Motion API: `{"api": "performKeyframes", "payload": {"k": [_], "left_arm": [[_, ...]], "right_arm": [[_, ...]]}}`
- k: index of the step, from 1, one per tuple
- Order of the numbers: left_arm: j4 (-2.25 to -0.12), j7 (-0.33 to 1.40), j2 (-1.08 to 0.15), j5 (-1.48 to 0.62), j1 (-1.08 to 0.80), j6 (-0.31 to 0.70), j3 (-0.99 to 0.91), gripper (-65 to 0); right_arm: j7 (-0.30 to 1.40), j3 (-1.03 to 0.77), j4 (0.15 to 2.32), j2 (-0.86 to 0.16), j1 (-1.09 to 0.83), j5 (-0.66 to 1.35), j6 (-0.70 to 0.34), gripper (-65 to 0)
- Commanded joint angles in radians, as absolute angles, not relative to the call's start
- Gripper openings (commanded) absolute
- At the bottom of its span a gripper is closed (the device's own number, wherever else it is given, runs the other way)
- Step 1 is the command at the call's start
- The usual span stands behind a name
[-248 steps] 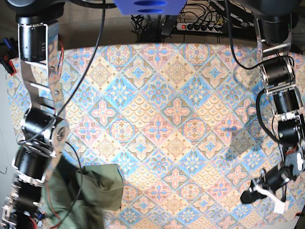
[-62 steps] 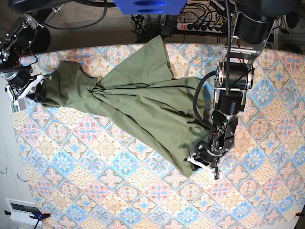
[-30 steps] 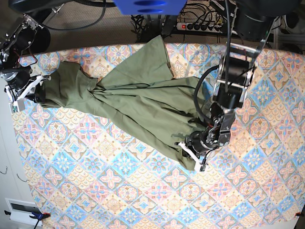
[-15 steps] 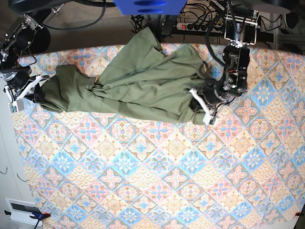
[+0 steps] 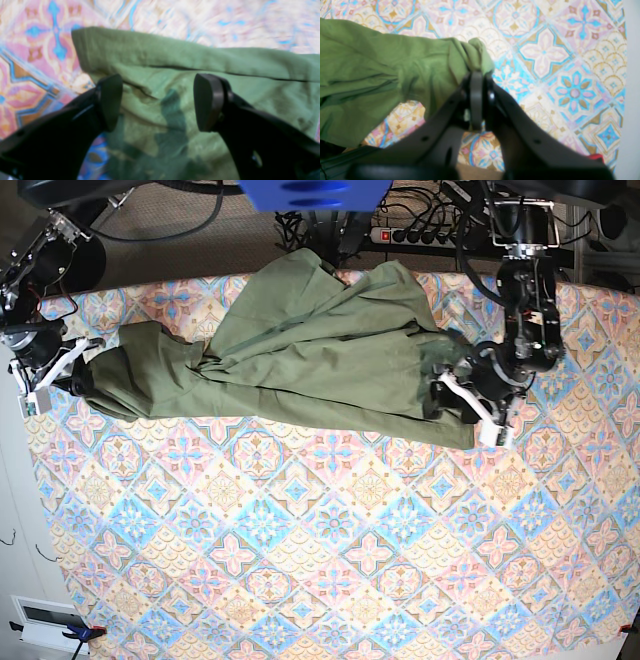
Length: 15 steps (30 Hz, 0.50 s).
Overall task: Layout the t-shirt on the table in an organized manner, then fold the t-shirt properly
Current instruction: 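Pull the grasped hem with the left gripper away from the right gripper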
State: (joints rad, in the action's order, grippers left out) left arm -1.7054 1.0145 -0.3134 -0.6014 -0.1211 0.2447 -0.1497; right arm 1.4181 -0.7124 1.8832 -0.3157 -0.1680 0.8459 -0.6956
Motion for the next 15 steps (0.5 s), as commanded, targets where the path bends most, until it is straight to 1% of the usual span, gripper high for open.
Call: {"api": "performKeyframes", "payload": {"k": [1, 8, 15], "left_arm": [[-1.71, 1.007, -0.328, -0.599, -0.105, 0.24, -0.183, -20.7], [-1.561, 1.004, -0.332, -0.596, 0.001, 0.24, -0.265, -20.7], [-1.405, 1.004, -0.328, -0.596, 0.099, 0.24, -0.265, -20.7]], "right_arm": [[1.396, -0.717, 1.899, -0.335, -0.159, 0.866, -0.698, -63.9], [1.396, -0.717, 1.903, -0.335, -0.16, 0.868, -0.698, -63.9], [1.396, -0.717, 1.903, -0.335, -0.16, 0.868, -0.698, -63.9]]}}
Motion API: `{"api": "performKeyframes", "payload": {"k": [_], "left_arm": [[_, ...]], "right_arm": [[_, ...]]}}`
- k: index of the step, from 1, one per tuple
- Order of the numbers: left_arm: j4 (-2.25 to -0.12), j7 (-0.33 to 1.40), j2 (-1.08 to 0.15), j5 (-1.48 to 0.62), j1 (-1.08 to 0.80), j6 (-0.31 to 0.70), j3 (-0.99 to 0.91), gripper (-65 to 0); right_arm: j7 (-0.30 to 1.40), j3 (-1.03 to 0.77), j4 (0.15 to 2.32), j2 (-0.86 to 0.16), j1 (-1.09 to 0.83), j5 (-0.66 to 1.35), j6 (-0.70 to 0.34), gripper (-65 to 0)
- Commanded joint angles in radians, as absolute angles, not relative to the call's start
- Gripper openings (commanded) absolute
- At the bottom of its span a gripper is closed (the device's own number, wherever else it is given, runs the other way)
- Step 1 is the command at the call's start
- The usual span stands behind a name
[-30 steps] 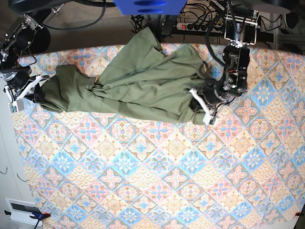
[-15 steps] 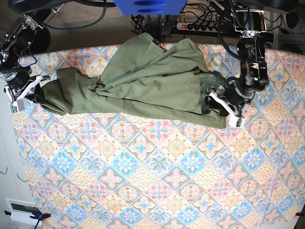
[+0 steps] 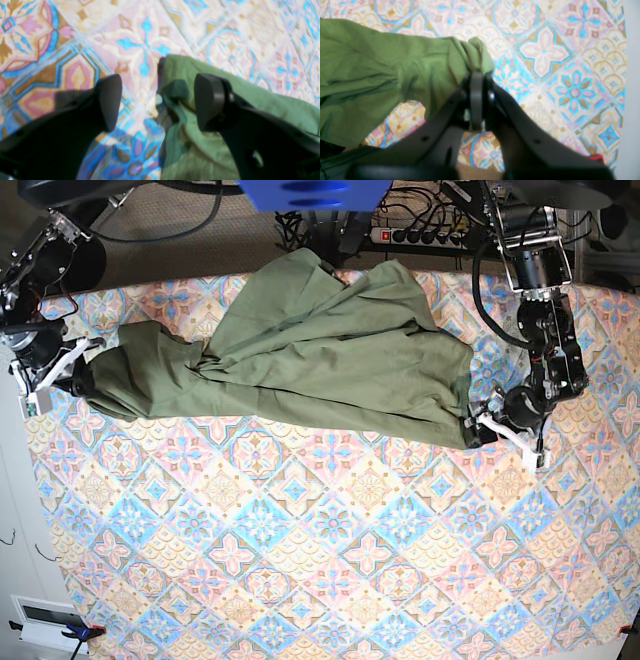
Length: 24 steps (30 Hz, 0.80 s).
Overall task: Layout the t-shirt on the table in an organized manner, then fold the t-shirt properly
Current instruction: 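Pull the grasped hem with the left gripper away from the right gripper, then lift the shirt with both grippers and flip it over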
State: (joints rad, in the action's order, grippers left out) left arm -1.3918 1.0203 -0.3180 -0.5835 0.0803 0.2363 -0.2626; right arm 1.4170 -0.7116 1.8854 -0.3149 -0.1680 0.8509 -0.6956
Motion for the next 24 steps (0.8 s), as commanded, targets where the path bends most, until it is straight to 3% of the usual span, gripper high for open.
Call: {"api": "performKeyframes", "payload": {"k": [1, 6, 8, 10, 14, 15, 21, 24], "left_arm": [[-1.388, 1.004, -0.318, -0.596, 0.105, 0.242, -0.265, -20.7], [-1.299, 0.981, -0.298, -0.595, 0.142, 0.243, -0.213, -21.0], [-1.297, 0.98, -0.3, -0.599, 0.14, 0.243, -0.154, -24.1], [-1.297, 0.98, -0.302, -0.604, 0.137, 0.246, -0.127, -31.9], [-1.3, 0.981, -0.302, -0.607, 0.137, 0.248, -0.13, -60.8], [-1.3, 0.981, -0.303, -0.608, 0.137, 0.248, -0.13, -65.0], [-1.431, 0.978, -0.335, -0.621, 0.122, 0.249, -0.165, -65.0], [-1.461, 0.981, -0.334, -0.674, 0.179, 0.249, -0.242, -65.0]], "right_arm": [[1.396, -0.717, 1.903, -0.335, -0.16, 0.868, -0.698, -63.9], [1.396, -0.717, 1.903, -0.335, -0.16, 0.868, -0.698, -63.9], [1.396, -0.717, 1.903, -0.335, -0.16, 0.868, -0.698, -63.9], [1.396, -0.717, 1.903, -0.335, -0.16, 0.868, -0.698, -63.9], [1.396, -0.719, 1.902, -0.335, -0.16, 0.868, -0.698, -63.9], [1.396, -0.719, 1.9, -0.335, -0.16, 0.866, -0.698, -63.9], [1.396, -0.723, 1.896, -0.335, -0.156, 0.863, -0.698, -63.9], [1.396, -0.72, 1.893, -0.335, -0.047, 0.863, -0.698, -63.9]]}}
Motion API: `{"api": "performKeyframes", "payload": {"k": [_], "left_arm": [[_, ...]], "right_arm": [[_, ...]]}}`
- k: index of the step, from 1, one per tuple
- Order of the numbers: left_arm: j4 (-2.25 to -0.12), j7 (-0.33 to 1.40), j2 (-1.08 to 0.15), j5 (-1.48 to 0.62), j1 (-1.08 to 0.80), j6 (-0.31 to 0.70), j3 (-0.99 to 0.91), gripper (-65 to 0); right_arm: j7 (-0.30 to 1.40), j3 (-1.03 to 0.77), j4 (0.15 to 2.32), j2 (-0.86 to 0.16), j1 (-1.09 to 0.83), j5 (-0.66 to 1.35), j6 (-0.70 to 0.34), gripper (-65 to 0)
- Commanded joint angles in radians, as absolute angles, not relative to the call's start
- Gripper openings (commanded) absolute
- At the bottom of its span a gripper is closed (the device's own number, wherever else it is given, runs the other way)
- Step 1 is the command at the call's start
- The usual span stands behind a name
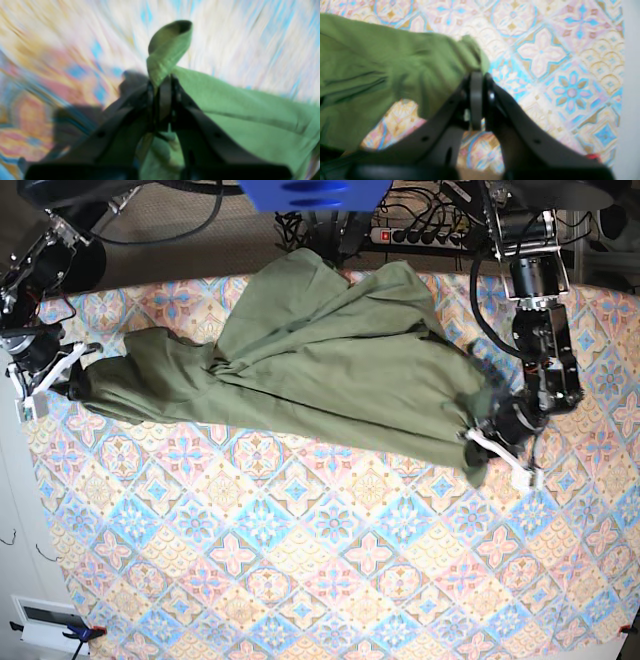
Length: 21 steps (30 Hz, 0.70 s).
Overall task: Layout the t-shirt on the table in an organized manner, then fold the t-shirt properly
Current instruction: 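Lift the shirt with both grippers and flip it over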
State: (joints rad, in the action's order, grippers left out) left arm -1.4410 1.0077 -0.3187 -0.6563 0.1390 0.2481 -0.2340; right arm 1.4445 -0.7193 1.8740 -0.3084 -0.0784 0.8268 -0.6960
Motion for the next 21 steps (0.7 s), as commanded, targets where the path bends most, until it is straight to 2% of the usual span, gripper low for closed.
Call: {"api": "performKeyframes", "payload": {"k": [1, 13, 21], "left_arm": [[-1.461, 0.983, -0.334, -0.693, 0.206, 0.249, -0.254, -65.0], [-1.446, 0.984, -0.329, -0.751, 0.579, 0.246, -0.225, -65.0], [-1.19, 0.977, -0.331, -0.751, 0.86, 0.248, -0.193, -65.0]], "right_arm": [[1.396, -0.719, 1.883, -0.337, -0.004, 0.863, -0.698, -63.9], [1.396, -0.719, 1.509, -0.429, 0.363, 0.866, -0.698, -63.9], [1.346, -0.613, 1.222, -0.478, 0.694, 0.862, -0.698, -63.9]]}}
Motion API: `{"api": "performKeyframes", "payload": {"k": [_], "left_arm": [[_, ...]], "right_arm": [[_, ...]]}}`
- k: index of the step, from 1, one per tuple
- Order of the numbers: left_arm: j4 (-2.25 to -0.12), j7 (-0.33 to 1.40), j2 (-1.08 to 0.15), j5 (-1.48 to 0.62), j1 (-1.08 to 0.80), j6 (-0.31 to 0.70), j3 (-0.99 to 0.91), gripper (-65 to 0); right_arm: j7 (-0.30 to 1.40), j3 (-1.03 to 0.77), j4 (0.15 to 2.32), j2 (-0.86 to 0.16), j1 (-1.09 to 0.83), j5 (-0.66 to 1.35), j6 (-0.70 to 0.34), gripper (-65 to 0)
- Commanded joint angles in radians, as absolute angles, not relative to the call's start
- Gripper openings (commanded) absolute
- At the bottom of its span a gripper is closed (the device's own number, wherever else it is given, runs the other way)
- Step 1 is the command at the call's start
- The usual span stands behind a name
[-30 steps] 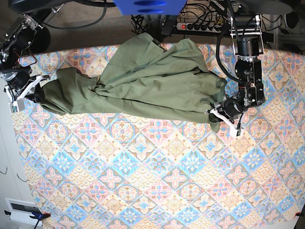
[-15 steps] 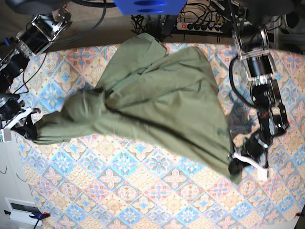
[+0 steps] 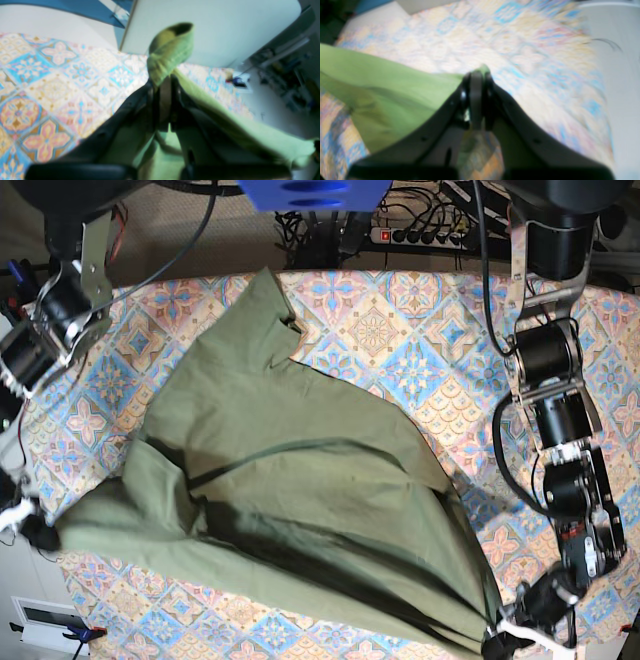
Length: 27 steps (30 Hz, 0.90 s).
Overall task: Layout the t-shirt on the table in an organized manner, then fold the t-shirt properly
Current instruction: 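Lift the shirt with both grippers and flip it over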
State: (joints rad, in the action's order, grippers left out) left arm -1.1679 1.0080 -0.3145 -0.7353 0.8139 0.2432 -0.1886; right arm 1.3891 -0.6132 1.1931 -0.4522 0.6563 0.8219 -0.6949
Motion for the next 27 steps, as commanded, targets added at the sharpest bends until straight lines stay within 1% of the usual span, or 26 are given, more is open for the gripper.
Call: {"api": "performKeyframes", "payload": {"k": [1, 4, 9, 16, 20, 23, 25, 27], "left_arm": [[-1.15, 0.977, -0.329, -0.751, 0.903, 0.248, -0.193, -65.0], [-1.063, 0.964, -0.32, -0.751, 1.003, 0.248, -0.193, -65.0], [-0.928, 0.872, -0.323, -0.748, 1.155, 0.248, -0.127, -65.0], [-0.797, 0.799, -0.325, -0.75, 1.309, 0.248, -0.097, -65.0], [-0.782, 0.791, -0.337, -0.754, 1.309, 0.248, -0.05, -65.0], [-0.799, 0.799, -0.351, -0.76, 1.309, 0.248, -0.045, -65.0], [-0.858, 0.84, -0.374, -0.762, 1.267, 0.249, -0.051, -65.0], [-0.964, 0.908, -0.404, -0.776, 1.179, 0.249, -0.051, -65.0]], "right_arm": [[1.331, -0.593, 1.182, -0.481, 0.743, 0.862, -0.698, -63.9], [1.296, -0.529, 1.098, -0.481, 0.883, 0.846, -0.698, -63.9], [1.216, -0.449, 0.995, -0.481, 1.092, 0.73, -0.698, -63.9], [1.136, -0.42, 0.895, -0.479, 1.262, 0.688, -0.698, -63.8], [1.145, -0.423, 0.897, -0.478, 1.277, 0.693, -0.698, -63.8], [1.201, -0.426, 0.938, -0.475, 1.25, 0.737, -0.698, -63.9], [1.225, -0.426, 0.963, -0.475, 1.185, 0.805, -0.698, -63.9], [1.254, -0.424, 0.986, -0.475, 1.11, 0.877, -0.698, -63.9]]}}
